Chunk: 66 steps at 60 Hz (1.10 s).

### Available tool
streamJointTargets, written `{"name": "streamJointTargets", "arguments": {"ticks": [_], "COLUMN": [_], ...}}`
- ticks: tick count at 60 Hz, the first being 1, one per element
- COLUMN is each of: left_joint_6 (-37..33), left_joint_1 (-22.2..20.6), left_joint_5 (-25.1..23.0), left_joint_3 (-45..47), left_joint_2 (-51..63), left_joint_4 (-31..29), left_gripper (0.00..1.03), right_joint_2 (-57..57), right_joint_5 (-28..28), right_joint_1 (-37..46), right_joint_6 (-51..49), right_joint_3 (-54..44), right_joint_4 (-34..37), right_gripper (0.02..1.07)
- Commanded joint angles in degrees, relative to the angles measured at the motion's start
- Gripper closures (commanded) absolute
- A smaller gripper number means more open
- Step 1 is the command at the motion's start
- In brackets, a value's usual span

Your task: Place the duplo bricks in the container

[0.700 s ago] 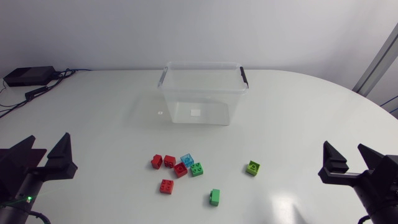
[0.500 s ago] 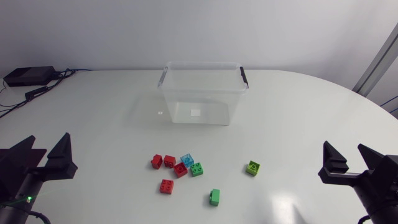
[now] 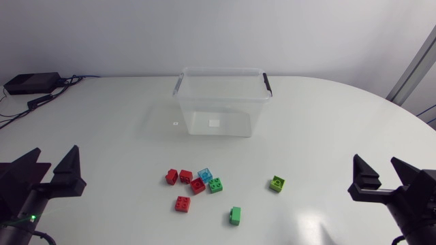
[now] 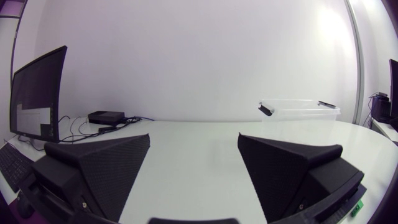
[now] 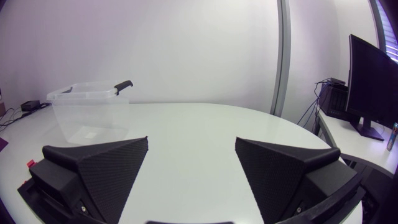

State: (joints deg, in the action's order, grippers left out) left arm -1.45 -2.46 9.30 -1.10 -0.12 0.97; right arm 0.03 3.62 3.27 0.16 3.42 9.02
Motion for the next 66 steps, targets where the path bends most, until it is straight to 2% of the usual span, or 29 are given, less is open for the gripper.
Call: {"name": "streamJointTargets", "arguments": {"ticks": [1, 13, 22, 29, 36, 40, 46, 51, 61, 66], "left_joint_6": [1.37, 2.24, 2.77, 2.77, 1.54, -1.10, -1.62, -1.62, -2.33, -2.33], "left_joint_1": [-1.23, -2.99, -4.92, -5.71, -6.24, -6.33, -6.77, -9.58, -13.63, -15.65], "left_joint_5": [-0.07, -0.07, 0.02, 0.02, -0.16, -2.80, -8.95, -9.30, -9.83, -9.74], "left_joint_3": [-1.62, -11.46, -19.73, -27.64, -40.20, -45.92, -48.29, -50.93, -55.23, -56.03], "left_joint_2": [-0.76, 3.11, 11.02, 23.15, 41.69, 52.42, 61.91, 70.61, 85.81, 89.77], "left_joint_4": [-0.53, -4.66, -7.48, -10.82, -23.82, -29.89, -30.24, -31.73, -34.72, -34.72], "left_gripper": [0.05, 0.08, 0.08, 0.11, 0.10, 0.10, 0.12, 0.17, 0.17, 0.17], "right_joint_2": [-0.47, 1.29, 9.72, 17.46, 25.72, 31.26, 38.29, 42.51, 50.15, 53.40], "right_joint_5": [-0.37, -0.45, -0.45, -0.45, -0.45, -0.45, -1.33, -2.56, -9.59, -10.21], "right_joint_1": [-0.72, -2.48, -4.23, -5.03, -5.29, -5.38, -5.73, -5.73, -3.62, -3.18], "right_joint_6": [-0.08, 0.19, 0.28, 0.54, 0.63, 0.63, 0.89, 0.98, -0.52, -2.01], "right_joint_3": [0.45, 6.25, 12.31, 16.97, 21.45, 23.91, 26.46, 27.96, 30.51, 31.65], "right_joint_4": [1.27, 1.36, 1.88, 1.62, 1.71, 2.50, 4.69, 6.72, 11.81, 13.57], "right_gripper": [0.06, 0.06, 0.06, 0.06, 0.06, 0.06, 0.06, 0.06, 0.06, 0.06]}}
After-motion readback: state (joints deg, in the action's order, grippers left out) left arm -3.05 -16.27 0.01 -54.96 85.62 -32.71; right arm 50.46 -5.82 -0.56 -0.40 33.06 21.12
